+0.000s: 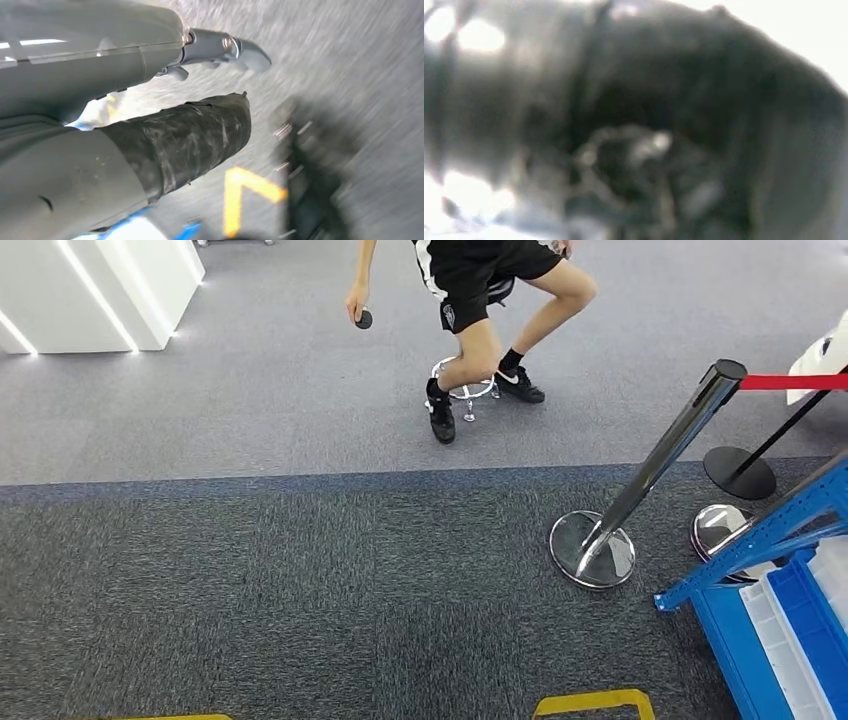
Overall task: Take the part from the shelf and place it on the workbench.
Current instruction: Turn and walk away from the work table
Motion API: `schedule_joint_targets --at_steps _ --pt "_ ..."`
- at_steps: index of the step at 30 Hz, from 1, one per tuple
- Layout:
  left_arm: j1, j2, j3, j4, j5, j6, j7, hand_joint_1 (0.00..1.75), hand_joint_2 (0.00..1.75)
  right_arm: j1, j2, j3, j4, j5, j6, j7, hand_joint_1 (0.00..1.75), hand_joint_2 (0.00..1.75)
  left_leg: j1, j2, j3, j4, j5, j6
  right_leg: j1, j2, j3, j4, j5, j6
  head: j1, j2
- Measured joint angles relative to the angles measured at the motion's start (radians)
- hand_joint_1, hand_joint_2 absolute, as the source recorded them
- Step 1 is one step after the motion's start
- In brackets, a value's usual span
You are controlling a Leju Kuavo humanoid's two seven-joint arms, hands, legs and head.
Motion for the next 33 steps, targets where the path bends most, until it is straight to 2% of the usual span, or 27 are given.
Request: schedule_joint_targets --at_steps 1,2,3,4,5,6,7,9,10,12,13,14,15,16,17,18,19,21,22,23,25,27,29,30,31,32,33 --pt "0.0 -0.011 0.0 0.0 0.028 0.053 -0.025 0.0 0.0 0.002 0.007 -0.019 0.0 -0.014 -0.038 -0.023 0.0 0.0 0.0 -0.001 -0.019 0.03 0.002 -0.001 0.001 0.01 0.001 0.001 -0.001 0.0 0.0 0.0" --pt "-0.002 -0.02 0.0 0.0 0.05 0.095 -0.046 0.0 0.0 0.004 0.013 -0.036 0.0 -0.022 -0.066 -0.04 0.0 0.0 0.001 -0.002 -0.022 0.023 0.025 -0.001 0.001 0.021 0.003 0.002 -0.002 0.0 0.0 0.0" --pt "-0.005 -0.027 -0.002 0.0 0.069 0.123 -0.059 0.0 0.0 0.004 0.019 -0.049 0.0 -0.025 -0.085 -0.049 0.0 0.0 0.002 -0.007 -0.006 -0.024 0.064 0.0 0.001 0.032 0.006 0.004 -0.003 0.0 0.0 0.0" --pt "-0.009 -0.031 -0.006 0.0 0.086 0.14 -0.066 0.0 0.0 0.004 0.025 -0.059 0.0 -0.026 -0.095 -0.053 0.0 0.0 0.003 -0.021 0.02 -0.092 0.108 0.001 0.0 0.043 0.007 0.008 -0.006 0.002 0.0 0.0" --pt "-0.012 -0.032 -0.012 0.0 0.099 0.146 -0.067 0.0 0.0 0.002 0.029 -0.067 0.0 -0.027 -0.097 -0.053 0.0 0.0 0.004 -0.039 0.045 -0.158 0.138 0.003 0.001 0.053 0.004 0.015 -0.011 0.006 0.0 0.0" --pt "-0.016 -0.032 -0.02 0.0 0.112 0.144 -0.066 0.0 0.0 0.001 0.033 -0.074 -0.001 -0.028 -0.096 -0.049 0.0 0.0 0.004 -0.054 0.063 -0.205 0.155 0.004 0.002 0.061 -0.001 0.021 -0.014 0.011 0.0 0.0" --pt "-0.019 -0.03 -0.029 0.0 0.121 0.139 -0.062 0.0 0.0 0.001 0.036 -0.08 0.0 -0.027 -0.095 -0.04 0.0 0.0 0.003 -0.063 0.071 -0.227 0.159 0.006 0.002 0.069 -0.007 0.025 -0.016 0.016 0.0 0.0" --pt "-0.028 -0.027 -0.051 0.0 0.131 0.116 -0.04 0.0 0.0 0.001 0.039 -0.087 0.0 -0.015 -0.091 -0.001 0.0 0.0 0.001 -0.051 0.074 -0.234 0.158 0.013 0.0 0.087 -0.013 0.026 -0.015 0.027 0.0 0.0" --pt "-0.033 -0.025 -0.065 0.0 0.132 0.099 -0.024 0.0 0.0 0.001 0.041 -0.087 0.001 -0.004 -0.083 0.026 0.0 0.0 0.001 -0.04 0.076 -0.24 0.162 0.019 -0.001 0.083 -0.017 0.031 -0.018 0.032 0.0 0.0" --pt "-0.039 -0.021 -0.101 0.0 0.13 0.055 0.014 0.0 0.0 -0.001 0.043 -0.084 0.002 0.015 -0.045 0.083 0.0 0.0 0.004 -0.018 0.08 -0.252 0.169 0.031 -0.002 0.047 -0.042 0.083 -0.052 0.042 0.0 0.0" --pt "-0.04 -0.02 -0.122 0.0 0.127 0.03 0.032 0.0 0.0 -0.003 0.044 -0.083 0.002 0.02 -0.018 0.108 0.0 0.0 0.003 -0.006 0.081 -0.255 0.17 0.034 -0.003 0.021 -0.069 0.138 -0.084 0.046 0.0 0.0" --pt "-0.041 -0.018 -0.144 0.0 0.123 0.008 0.047 0.0 0.0 -0.006 0.044 -0.081 0.002 0.023 0.007 0.126 0.0 0.0 0.003 0.004 0.081 -0.256 0.17 0.036 -0.005 0.005 -0.102 0.204 -0.116 0.049 0.0 0.0" --pt "-0.042 -0.017 -0.167 0.0 0.119 -0.009 0.059 0.0 0.0 -0.007 0.043 -0.08 0.001 0.024 0.027 0.139 0.0 0.0 0.002 0.015 0.081 -0.256 0.169 0.036 -0.007 -0.003 -0.134 0.264 -0.138 0.053 0.0 0.0" --pt "-0.044 -0.017 -0.186 0.0 0.117 -0.019 0.067 0.0 0.0 -0.008 0.043 -0.08 0.001 0.025 0.04 0.146 0.0 0.0 0.002 0.026 0.081 -0.256 0.168 0.036 -0.009 -0.007 -0.153 0.299 -0.143 0.056 0.0 0.0" --pt "-0.047 -0.016 -0.201 0.0 0.116 -0.024 0.071 0.0 0.0 -0.008 0.043 -0.079 0.001 0.026 0.046 0.15 0.0 0.0 0.002 0.036 0.083 -0.256 0.166 0.035 -0.012 -0.01 -0.153 0.296 -0.127 0.057 0.0 0.0" --pt "-0.05 -0.016 -0.214 0.0 0.115 -0.027 0.074 0.0 0.0 -0.008 0.043 -0.078 0.001 0.026 0.049 0.153 0.0 0.0 0.002 0.046 0.086 -0.256 0.163 0.034 -0.013 -0.015 -0.133 0.254 -0.094 0.057 0.0 0.0" --pt "-0.052 -0.016 -0.223 0.0 0.116 -0.028 0.075 0.0 0.0 -0.008 0.043 -0.077 0.0 0.026 0.05 0.155 0.0 0.0 0.002 0.053 0.09 -0.256 0.161 0.032 -0.014 -0.027 -0.097 0.182 -0.054 0.056 0.0 0.0" --pt "-0.056 -0.014 -0.238 0.0 0.115 -0.035 0.076 0.0 0.0 -0.01 0.043 -0.075 0.0 0.026 0.055 0.158 0.0 0.0 -0.001 0.067 0.098 -0.255 0.154 0.023 -0.008 -0.056 -0.036 0.058 -0.008 0.047 0.0 0.0" --pt "-0.058 -0.013 -0.247 0.0 0.112 -0.045 0.077 0.0 0.0 -0.01 0.043 -0.075 0.0 0.025 0.068 0.161 0.0 0.0 -0.003 0.074 0.102 -0.255 0.152 0.018 -0.004 -0.064 -0.023 0.028 -0.002 0.042 0.0 0.0" --pt "-0.061 -0.011 -0.257 0.0 0.106 -0.065 0.077 0.0 0.0 -0.011 0.043 -0.075 0.0 0.022 0.09 0.166 0.0 0.0 -0.004 0.08 0.105 -0.256 0.15 0.013 0.0 -0.063 -0.022 0.021 -0.004 0.037 0.0 0.0" --pt "-0.07 -0.007 -0.281 0.0 0.105 -0.13 0.077 0.0 0.0 -0.012 0.04 -0.075 -0.001 0.013 0.154 0.185 0.0 0.0 -0.003 0.088 0.112 -0.258 0.146 0.002 -0.001 -0.045 -0.019 0.014 0.001 0.026 0.0 0.0" --pt "-0.076 -0.008 -0.295 0.0 0.15 -0.194 0.07 0.0 0.0 -0.013 0.037 -0.075 -0.002 0.002 0.208 0.218 0.0 0.0 0.001 0.055 0.099 -0.219 0.115 -0.006 -0.007 -0.029 -0.011 0.002 0.008 0.013 0.0 0.0" --pt "-0.083 -0.017 -0.297 0.0 0.205 -0.191 0.059 0.0 0.0 -0.015 0.038 -0.075 -0.002 -0.008 0.225 0.258 0.0 0.0 0.002 0.012 0.041 -0.098 0.05 -0.01 -0.007 -0.015 -0.009 -0.001 0.012 0.005 0.0 0.0" --pt "-0.087 -0.022 -0.299 0.0 0.217 -0.172 0.057 0.0 0.0 -0.016 0.039 -0.075 -0.003 -0.013 0.222 0.276 0.0 0.0 0.002 0.003 0.005 -0.027 0.022 -0.011 -0.005 -0.006 -0.01 -0.001 0.012 0.004 0.0 0.0" --pt "-0.091 -0.026 -0.303 0.0 0.218 -0.156 0.059 0.0 0.0 -0.016 0.04 -0.076 -0.003 -0.019 0.216 0.291 0.0 0.0 0.002 0.0 -0.023 0.024 0.011 -0.012 -0.004 0.004 -0.01 0.0 0.012 0.004 0.0 0.0" --pt "-0.095 -0.027 -0.309 0.0 0.213 -0.147 0.064 0.0 0.0 -0.016 0.041 -0.078 -0.003 -0.026 0.209 0.301 0.0 0.0 0.002 -0.001 -0.035 0.04 0.02 -0.011 -0.003 0.014 -0.009 0.001 0.011 0.003 0.0 0.0" --pt "-0.099 -0.027 -0.318 0.0 0.206 -0.144 0.072 0.0 0.0 -0.016 0.042 -0.08 -0.004 -0.034 0.199 0.307 0.0 0.0 0.002 -0.002 -0.027 0.016 0.049 -0.01 -0.003 0.027 -0.007 0.003 0.009 0.003 0.0 0.0"
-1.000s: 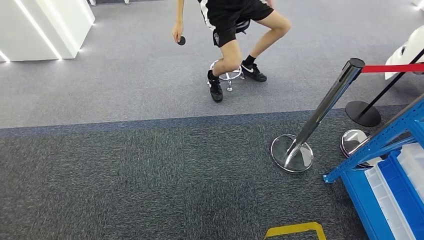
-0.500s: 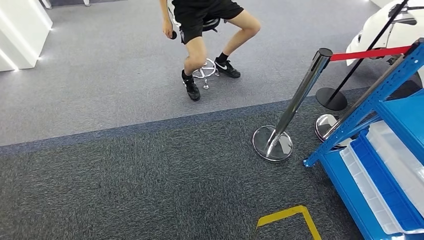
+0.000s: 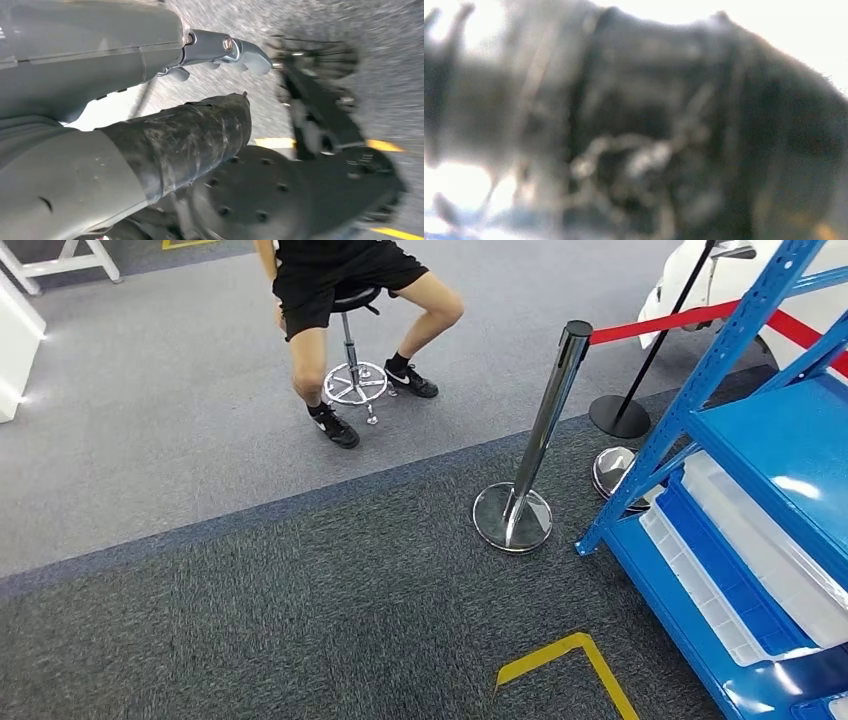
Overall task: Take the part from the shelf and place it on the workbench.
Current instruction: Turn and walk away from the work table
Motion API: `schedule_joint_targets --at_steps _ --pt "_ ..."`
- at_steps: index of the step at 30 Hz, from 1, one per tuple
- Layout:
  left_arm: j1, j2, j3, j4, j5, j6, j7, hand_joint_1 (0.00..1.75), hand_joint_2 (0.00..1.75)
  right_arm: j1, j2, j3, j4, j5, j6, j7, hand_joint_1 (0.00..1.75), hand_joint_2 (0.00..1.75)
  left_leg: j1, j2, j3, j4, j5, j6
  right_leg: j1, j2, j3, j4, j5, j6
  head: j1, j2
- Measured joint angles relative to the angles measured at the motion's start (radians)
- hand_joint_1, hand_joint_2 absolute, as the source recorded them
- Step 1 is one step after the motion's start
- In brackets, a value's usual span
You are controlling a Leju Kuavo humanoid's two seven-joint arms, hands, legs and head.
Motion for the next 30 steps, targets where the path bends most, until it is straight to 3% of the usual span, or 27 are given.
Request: schedule_joint_targets --at_steps 2,3,5,7,9,11,13,14,15,17,19,21,22,24,26,28,29,30 --pt "-0.006 0.003 -0.024 0.0 -0.019 0.002 0.017 0.0 0.0 0.0 0.004 -0.01 -0.001 -0.02 -0.024 0.005 0.0 0.0 0.0 -0.022 0.051 -0.128 0.08 0.005 0.0 0.024 0.003 0.007 -0.005 0.003 0.0 0.0" --pt "-0.009 0.006 -0.04 0.0 -0.033 0.003 0.024 0.0 0.0 0.0 0.006 -0.017 -0.001 -0.032 -0.037 0.01 0.0 0.0 0.001 -0.038 0.076 -0.19 0.105 0.007 0.001 0.036 0.001 0.014 -0.009 0.006 0.0 0.0" --pt "-0.015 0.012 -0.08 0.0 -0.071 0.004 0.031 0.0 0.0 -0.001 0.01 -0.031 -0.001 -0.046 -0.053 0.027 0.0 0.0 -0.002 -0.058 0.098 -0.248 0.115 0.013 0.0 0.054 -0.01 0.024 -0.013 0.017 0.0 0.0" --pt "-0.024 0.017 -0.126 0.0 -0.104 0.0 0.03 0.0 0.0 0.001 0.011 -0.041 -0.002 -0.048 -0.05 0.041 0.0 0.0 -0.001 -0.044 0.1 -0.254 0.116 0.021 -0.002 0.066 -0.017 0.027 -0.012 0.028 0.0 0.0" --pt "-0.029 0.02 -0.161 0.0 -0.116 -0.003 0.028 0.0 0.0 0.001 0.012 -0.047 -0.002 -0.049 -0.045 0.046 0.0 0.0 0.003 -0.024 0.104 -0.264 0.122 0.034 -0.001 0.038 -0.031 0.057 -0.035 0.037 0.0 0.0" --pt "-0.026 0.021 -0.183 0.0 -0.12 -0.004 0.028 0.0 0.0 0.0 0.014 -0.052 -0.002 -0.05 -0.043 0.048 0.0 0.0 0.003 -0.003 0.105 -0.269 0.123 0.043 -0.003 -0.012 -0.082 0.162 -0.094 0.045 0.0 0.0" --pt "-0.024 0.021 -0.197 0.0 -0.121 -0.004 0.027 0.0 0.0 -0.001 0.015 -0.054 -0.002 -0.051 -0.043 0.048 0.0 0.0 0.002 0.018 0.105 -0.269 0.121 0.044 -0.008 -0.032 -0.144 0.28 -0.138 0.052 0.0 0.0" --pt "-0.024 0.021 -0.203 0.0 -0.122 -0.004 0.027 0.0 0.0 -0.001 0.016 -0.055 -0.002 -0.051 -0.043 0.048 0.0 0.0 0.002 0.027 0.106 -0.269 0.12 0.044 -0.011 -0.035 -0.154 0.299 -0.134 0.055 0.0 0.0" --pt "-0.025 0.021 -0.208 0.0 -0.123 -0.005 0.026 0.0 0.0 0.0 0.016 -0.055 -0.002 -0.053 -0.04 0.047 0.0 0.0 0.002 0.035 0.109 -0.269 0.118 0.043 -0.014 -0.039 -0.145 0.277 -0.109 0.057 0.0 0.0" --pt "-0.025 0.022 -0.221 0.0 -0.134 -0.01 0.016 0.0 0.0 0.0 0.016 -0.06 -0.002 -0.064 -0.018 0.035 0.0 0.0 0.002 0.05 0.117 -0.269 0.112 0.037 -0.016 -0.061 -0.079 0.144 -0.039 0.055 0.0 0.0" --pt "-0.024 0.024 -0.238 0.0 -0.151 -0.01 -0.003 0.0 0.87 0.001 0.015 -0.071 -0.002 -0.086 0.024 0.018 0.0 0.0 -0.001 0.061 0.125 -0.268 0.106 0.027 -0.009 -0.084 -0.03 0.04 -0.003 0.046 0.0 0.0" --pt "-0.024 0.028 -0.261 0.0 -0.167 0.008 -0.02 0.0 1.75 0.001 0.015 -0.085 -0.002 -0.105 0.057 0.018 0.0 0.0 -0.003 0.073 0.131 -0.27 0.103 0.015 -0.001 -0.081 -0.026 0.024 -0.002 0.036 0.0 0.0" --pt "-0.027 0.031 -0.273 0.0 -0.175 0.019 -0.025 0.0 1.75 0.001 0.015 -0.091 -0.002 -0.11 0.069 0.025 0.0 0.0 -0.003 0.08 0.135 -0.273 0.102 0.009 -0.001 -0.072 -0.024 0.021 0.0 0.03 0.0 0.0" --pt "-0.029 0.038 -0.297 0.0 -0.192 0.036 -0.028 0.0 1.75 0.001 0.015 -0.099 -0.002 -0.114 0.087 0.039 0.0 0.0 0.001 0.064 0.132 -0.252 0.082 -0.001 -0.005 -0.058 -0.017 0.008 0.007 0.016 0.0 0.0" --pt "-0.027 0.041 -0.322 0.0 -0.208 0.053 -0.027 0.0 1.75 0.001 0.012 -0.105 -0.002 -0.116 0.107 0.047 0.0 0.0 0.004 0.024 0.088 -0.154 0.024 -0.006 -0.008 -0.045 -0.013 0.0 0.012 0.005 0.0 0.0" --pt "-0.025 0.042 -0.344 0.0 -0.221 0.068 -0.024 0.0 1.75 0.001 0.0 -0.108 -0.002 -0.114 0.132 0.046 0.0 0.0 0.004 0.004 0.023 -0.027 -0.027 -0.008 -0.005 -0.03 -0.015 0.002 0.012 0.001 0.0 0.0" --pt "-0.024 0.042 -0.355 0.0 -0.225 0.073 -0.023 0.0 1.75 0.002 -0.008 -0.108 -0.002 -0.112 0.145 0.045 0.0 0.0 0.004 0.002 0.004 0.005 -0.028 -0.008 -0.003 -0.021 -0.015 0.003 0.011 0.0 0.0 0.0" --pt "-0.024 0.043 -0.364 0.0 -0.225 0.076 -0.021 0.0 1.75 0.002 -0.015 -0.109 -0.002 -0.108 0.154 0.046 0.0 0.0 0.004 0.001 0.002 -0.001 -0.008 -0.006 -0.002 -0.012 -0.014 0.006 0.01 0.0 0.0 0.0"
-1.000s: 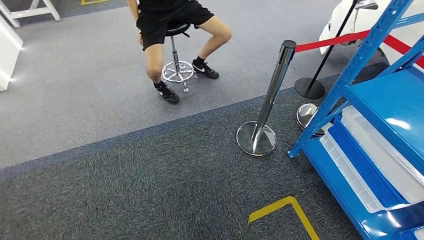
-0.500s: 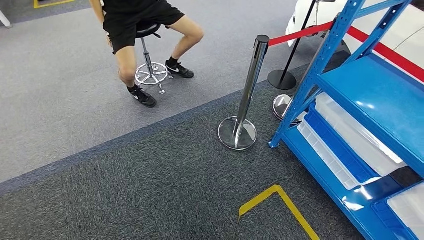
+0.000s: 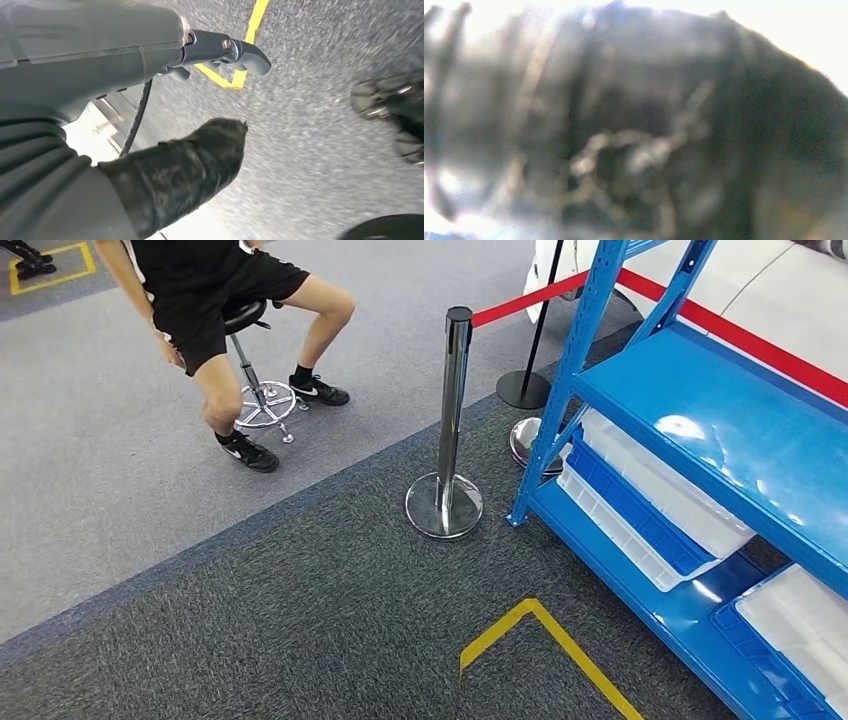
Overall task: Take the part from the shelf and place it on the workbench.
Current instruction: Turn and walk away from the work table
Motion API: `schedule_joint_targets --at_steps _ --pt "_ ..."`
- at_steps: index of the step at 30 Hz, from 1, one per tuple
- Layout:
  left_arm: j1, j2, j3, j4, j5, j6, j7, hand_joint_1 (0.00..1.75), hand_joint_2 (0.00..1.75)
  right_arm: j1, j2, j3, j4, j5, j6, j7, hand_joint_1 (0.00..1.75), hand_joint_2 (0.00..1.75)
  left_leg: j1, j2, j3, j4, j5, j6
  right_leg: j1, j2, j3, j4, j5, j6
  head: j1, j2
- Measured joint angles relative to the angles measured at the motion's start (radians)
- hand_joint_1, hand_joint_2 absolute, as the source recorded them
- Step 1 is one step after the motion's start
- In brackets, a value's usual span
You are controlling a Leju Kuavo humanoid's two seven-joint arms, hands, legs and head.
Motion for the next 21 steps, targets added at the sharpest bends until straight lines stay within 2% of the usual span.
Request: schedule_joint_targets --at_steps 1,2,4,6,8,9,11,13,14,15,16,18,19,20,21 --pt "0.001 0.002 -0.006 0.0 0.003 0.002 0.001 0.0 1.75 0.0 -0.006 0.0 0.0 0.005 0.006 0.002 0.0 0.0 0.0 -0.003 0.016 -0.043 0.036 0.003 0.001 0.01 0.0 0.004 -0.002 0.0 0.0 0.0" --pt "0.002 0.005 -0.011 0.0 0.008 0.002 0.002 0.0 1.75 0.0 -0.012 0.0 0.0 0.011 0.008 0.004 0.0 0.0 0.0 -0.011 0.043 -0.11 0.076 0.006 0.001 0.019 0.0 0.009 -0.005 0.002 0.0 0.0" --pt "0.006 0.014 -0.017 0.0 0.02 -0.001 0.0 0.0 1.75 0.0 -0.019 0.0 0.0 0.021 0.006 0.004 0.0 0.0 -0.001 -0.035 0.087 -0.219 0.117 0.013 0.004 0.034 -0.005 0.02 -0.011 0.01 0.0 0.0" --pt "0.009 0.02 -0.021 0.0 0.035 -0.009 -0.005 0.0 1.75 0.002 -0.025 0.001 0.0 0.031 0.001 0.001 0.0 0.0 -0.006 -0.045 0.096 -0.248 0.116 0.019 0.003 0.047 -0.012 0.024 -0.012 0.021 0.0 0.0" --pt "0.013 0.023 -0.022 0.0 0.054 -0.018 -0.013 0.0 1.75 0.006 -0.032 0.005 0.0 0.043 -0.004 -0.008 0.0 0.0 -0.004 -0.031 0.1 -0.257 0.122 0.029 0.0 0.053 -0.014 0.026 -0.012 0.032 0.0 0.0" --pt "0.016 0.023 -0.022 0.0 0.061 -0.02 -0.018 0.0 1.75 0.008 -0.034 0.007 0.0 0.048 -0.005 -0.014 0.0 0.0 -0.002 -0.022 0.104 -0.262 0.125 0.035 0.0 0.043 -0.019 0.038 -0.023 0.037 0.0 0.0" --pt "0.029 0.022 -0.023 0.0 0.068 -0.015 -0.029 0.0 1.75 0.01 -0.037 0.012 0.0 0.057 -0.004 -0.026 0.0 0.0 0.001 -0.004 0.108 -0.27 0.13 0.045 -0.001 0.007 -0.054 0.118 -0.075 0.047 0.0 0.0" --pt "0.043 0.021 -0.024 0.0 0.072 -0.005 -0.039 0.0 1.75 0.01 -0.038 0.019 0.0 0.065 -0.002 -0.034 0.0 0.0 0.001 0.014 0.107 -0.271 0.129 0.047 -0.005 -0.016 -0.116 0.244 -0.135 0.056 0.0 0.0" --pt "0.048 0.021 -0.025 0.0 0.074 0.0 -0.043 0.0 1.75 0.011 -0.039 0.022 0.0 0.068 0.0 -0.036 0.0 0.0 0.001 0.023 0.107 -0.271 0.128 0.047 -0.008 -0.021 -0.135 0.284 -0.144 0.06 0.0 0.0" --pt "0.051 0.021 -0.026 0.0 0.077 0.002 -0.045 0.0 1.75 0.012 -0.041 0.026 0.0 0.07 0.003 -0.036 0.0 0.0 0.001 0.03 0.108 -0.27 0.127 0.047 -0.011 -0.024 -0.137 0.288 -0.133 0.062 0.0 0.0" --pt "0.053 0.021 -0.026 0.0 0.08 0.003 -0.048 0.0 1.75 0.012 -0.043 0.029 0.0 0.071 0.006 -0.036 0.0 0.0 0.001 0.036 0.111 -0.27 0.125 0.045 -0.013 -0.028 -0.119 0.252 -0.105 0.063 0.0 0.0" --pt "0.057 0.021 -0.027 0.0 0.086 0.003 -0.054 0.0 1.75 0.013 -0.046 0.033 0.0 0.073 0.008 -0.036 0.0 0.0 0.001 0.047 0.118 -0.27 0.119 0.039 -0.014 -0.049 -0.049 0.115 -0.04 0.061 0.0 0.0" --pt "0.059 0.021 -0.027 0.0 0.088 0.002 -0.057 0.0 1.75 0.013 -0.048 0.034 0.0 0.074 0.009 -0.036 0.0 0.0 -0.001 0.052 0.122 -0.268 0.116 0.034 -0.012 -0.058 -0.022 0.059 -0.02 0.056 0.0 0.0" --pt "0.06 0.022 -0.027 0.0 0.089 0.002 -0.06 0.0 1.75 0.012 -0.048 0.036 0.0 0.074 0.01 -0.037 0.0 0.0 -0.003 0.057 0.125 -0.269 0.114 0.028 -0.009 -0.063 -0.008 0.025 -0.012 0.05 0.0 0.0" --pt "0.06 0.022 -0.027 0.0 0.09 0.001 -0.063 0.0 1.75 0.012 -0.049 0.037 0.0 0.074 0.014 -0.037 0.0 0.0 -0.004 0.062 0.127 -0.27 0.113 0.022 -0.005 -0.062 -0.007 0.017 -0.014 0.044 0.0 0.0"
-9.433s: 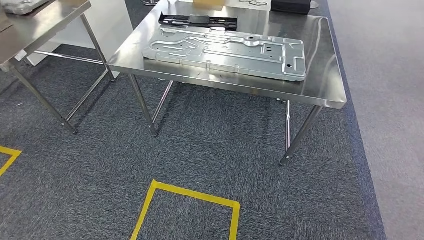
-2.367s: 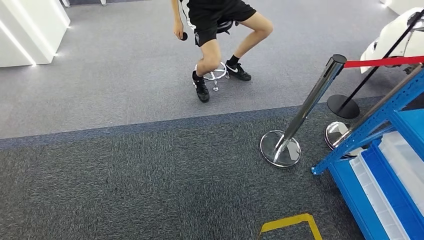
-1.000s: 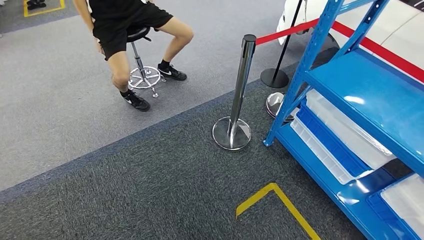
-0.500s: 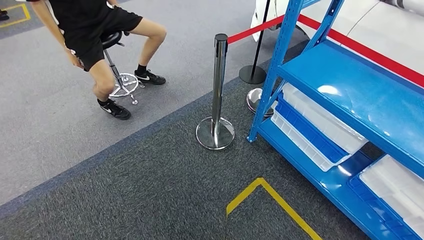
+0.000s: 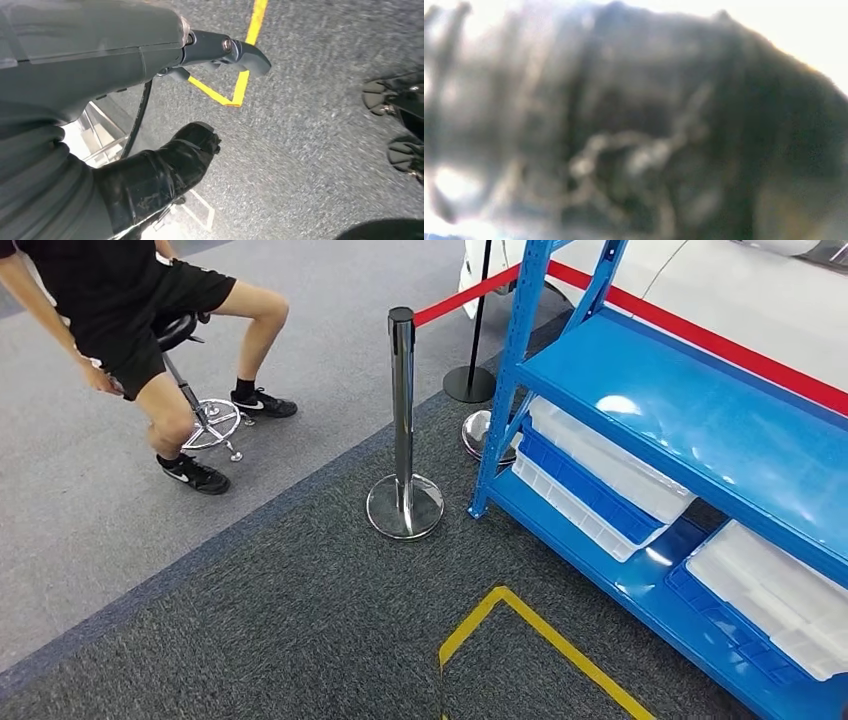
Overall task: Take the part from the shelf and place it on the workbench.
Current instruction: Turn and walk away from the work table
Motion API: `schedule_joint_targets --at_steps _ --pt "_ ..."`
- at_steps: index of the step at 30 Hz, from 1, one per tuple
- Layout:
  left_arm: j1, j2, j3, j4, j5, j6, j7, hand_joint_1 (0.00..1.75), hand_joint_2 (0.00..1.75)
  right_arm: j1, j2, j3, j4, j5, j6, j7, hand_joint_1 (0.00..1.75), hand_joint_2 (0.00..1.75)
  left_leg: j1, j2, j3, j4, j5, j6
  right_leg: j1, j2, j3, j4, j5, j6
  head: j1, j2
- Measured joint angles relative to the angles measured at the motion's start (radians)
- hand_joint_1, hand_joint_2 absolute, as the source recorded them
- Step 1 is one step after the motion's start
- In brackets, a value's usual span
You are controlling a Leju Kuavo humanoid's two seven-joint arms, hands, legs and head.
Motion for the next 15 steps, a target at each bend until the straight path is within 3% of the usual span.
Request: schedule_joint_targets --at_steps 2,4,7,8,9,11,13,15 --pt "-0.001 0.001 0.0 0.0 0.007 0.0 -0.01 0.0 1.75 0.0 0.0 0.003 0.0 0.001 0.011 0.0 0.0 0.0 0.001 0.007 0.005 -0.002 -0.004 -0.012 0.0 0.015 0.0 -0.005 0.005 -0.013 0.0 0.0" --pt "0.002 0.001 0.0 0.0 0.021 0.004 -0.025 0.0 1.75 0.001 0.004 0.009 0.0 0.008 0.019 -0.005 0.0 0.0 0.004 -0.014 -0.006 0.034 -0.033 -0.021 -0.003 0.027 0.005 -0.013 0.01 -0.027 0.0 0.0" --pt "0.01 -0.002 -0.002 0.0 0.03 0.008 -0.049 0.0 1.75 0.003 0.017 0.019 0.0 0.013 0.024 -0.036 0.0 0.0 0.005 -0.055 -0.089 0.21 -0.124 -0.024 0.0 0.046 0.004 -0.015 0.012 -0.041 0.0 0.0" --pt "0.013 -0.004 -0.006 0.0 0.027 0.008 -0.057 0.0 1.75 0.005 0.022 0.021 0.0 0.012 0.027 -0.049 0.0 0.0 0.005 -0.059 -0.114 0.259 -0.138 -0.024 0.002 0.055 0.004 -0.014 0.012 -0.042 0.0 0.0" --pt "0.016 -0.006 -0.012 0.0 0.023 0.006 -0.063 0.0 1.75 0.006 0.026 0.021 0.0 0.012 0.032 -0.061 0.0 0.0 0.005 -0.061 -0.123 0.273 -0.131 -0.023 0.003 0.064 0.003 -0.012 0.011 -0.043 0.0 0.0" --pt "0.021 -0.009 -0.025 0.0 0.012 0.002 -0.072 0.0 1.75 0.008 0.032 0.022 0.0 0.012 0.04 -0.074 0.0 0.0 0.005 -0.069 -0.091 0.197 -0.069 -0.019 0.004 0.084 0.004 -0.006 0.009 -0.043 0.0 0.0" --pt "0.023 -0.009 -0.036 0.0 -0.002 -0.005 -0.075 0.0 1.75 0.008 0.037 0.025 0.0 0.012 0.046 -0.081 0.0 0.0 0.005 -0.103 -0.039 0.075 -0.014 -0.011 0.006 0.104 -0.001 0.003 0.005 -0.038 0.0 0.0" --pt "0.017 -0.008 -0.052 0.0 -0.022 -0.017 -0.071 0.0 1.75 0.008 0.04 0.029 0.0 0.014 0.05 -0.085 0.0 0.0 0.003 -0.124 -0.02 0.021 -0.005 -0.006 0.006 0.119 -0.009 0.01 0.004 -0.028 0.0 0.0"
